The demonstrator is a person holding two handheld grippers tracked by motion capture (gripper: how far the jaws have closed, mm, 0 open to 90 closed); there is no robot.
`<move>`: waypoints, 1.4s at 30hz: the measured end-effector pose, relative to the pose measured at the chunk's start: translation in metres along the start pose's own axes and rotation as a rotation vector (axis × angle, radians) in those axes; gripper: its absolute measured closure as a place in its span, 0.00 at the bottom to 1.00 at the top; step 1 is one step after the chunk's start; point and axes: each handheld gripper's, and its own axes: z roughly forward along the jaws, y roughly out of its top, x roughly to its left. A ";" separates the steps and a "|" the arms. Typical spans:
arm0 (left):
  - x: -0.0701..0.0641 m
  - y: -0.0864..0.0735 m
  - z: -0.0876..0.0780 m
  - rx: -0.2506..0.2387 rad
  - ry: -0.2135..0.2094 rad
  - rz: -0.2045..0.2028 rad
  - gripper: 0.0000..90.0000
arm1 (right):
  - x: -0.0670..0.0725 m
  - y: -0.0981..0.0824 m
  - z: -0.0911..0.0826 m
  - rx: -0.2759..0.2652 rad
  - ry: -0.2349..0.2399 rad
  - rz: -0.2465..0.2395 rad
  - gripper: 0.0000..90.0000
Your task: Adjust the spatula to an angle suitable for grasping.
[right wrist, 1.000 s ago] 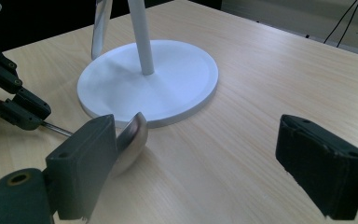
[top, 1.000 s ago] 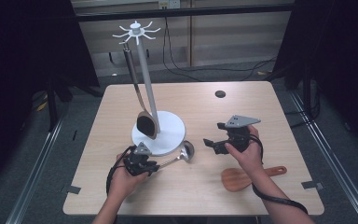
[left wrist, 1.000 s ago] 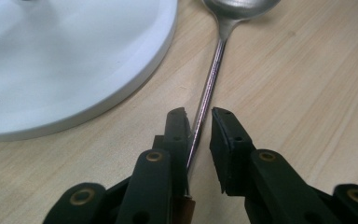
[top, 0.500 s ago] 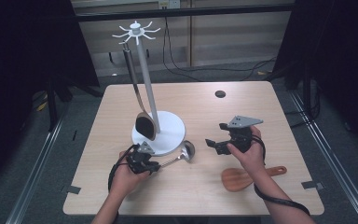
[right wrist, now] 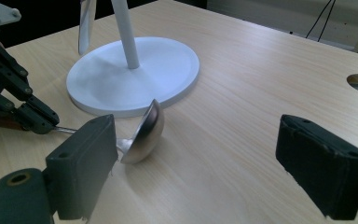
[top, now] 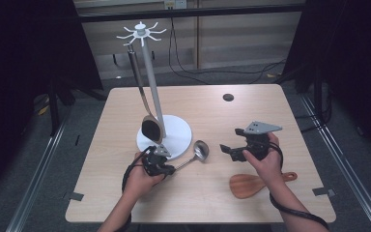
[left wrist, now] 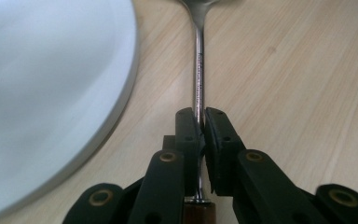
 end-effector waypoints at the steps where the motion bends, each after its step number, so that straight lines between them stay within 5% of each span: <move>1: 0.000 0.000 0.000 0.000 0.000 0.000 0.94 | 0.000 0.000 0.000 0.000 0.000 0.000 0.13; 3: -0.005 0.005 0.007 -0.036 -0.004 -0.041 0.94 | -0.001 -0.001 -0.004 0.000 -0.009 0.003 0.13; 12: -0.007 0.024 0.019 0.012 -0.050 0.055 0.94 | -0.003 -0.007 -0.020 0.000 -0.033 0.013 0.13; 17: -0.012 0.035 0.030 -0.021 -0.072 0.043 0.94 | -0.003 -0.011 -0.027 0.004 -0.041 0.014 0.13; 18: -0.011 0.038 0.032 -0.005 -0.082 0.071 0.94 | -0.003 -0.012 -0.029 0.005 -0.043 0.013 0.13; 22: -0.010 0.040 0.034 -0.010 -0.085 0.080 0.94 | -0.003 -0.013 -0.032 0.008 -0.046 0.011 0.13; 27: -0.010 0.037 0.035 -0.009 -0.082 0.033 0.81 | 0.000 -0.012 -0.031 0.020 -0.024 -0.003 0.13; 29: -0.011 0.037 0.031 -0.002 -0.062 0.045 0.75 | 0.002 -0.011 -0.029 0.019 -0.015 -0.009 0.13; 34: -0.009 0.033 0.019 -0.046 -0.046 0.016 0.60 | 0.009 -0.004 -0.019 0.021 0.039 -0.042 0.13; 36: -0.008 0.028 0.012 -0.047 -0.029 -0.008 0.53 | 0.011 -0.003 -0.016 0.029 0.053 -0.051 0.14; 37: -0.010 0.022 0.009 -0.097 -0.018 -0.089 0.50 | 0.014 -0.001 -0.008 0.048 0.094 -0.068 0.15; 42: -0.006 0.010 -0.003 -0.114 0.010 -0.135 0.41 | 0.024 0.004 0.009 0.074 0.161 -0.134 0.17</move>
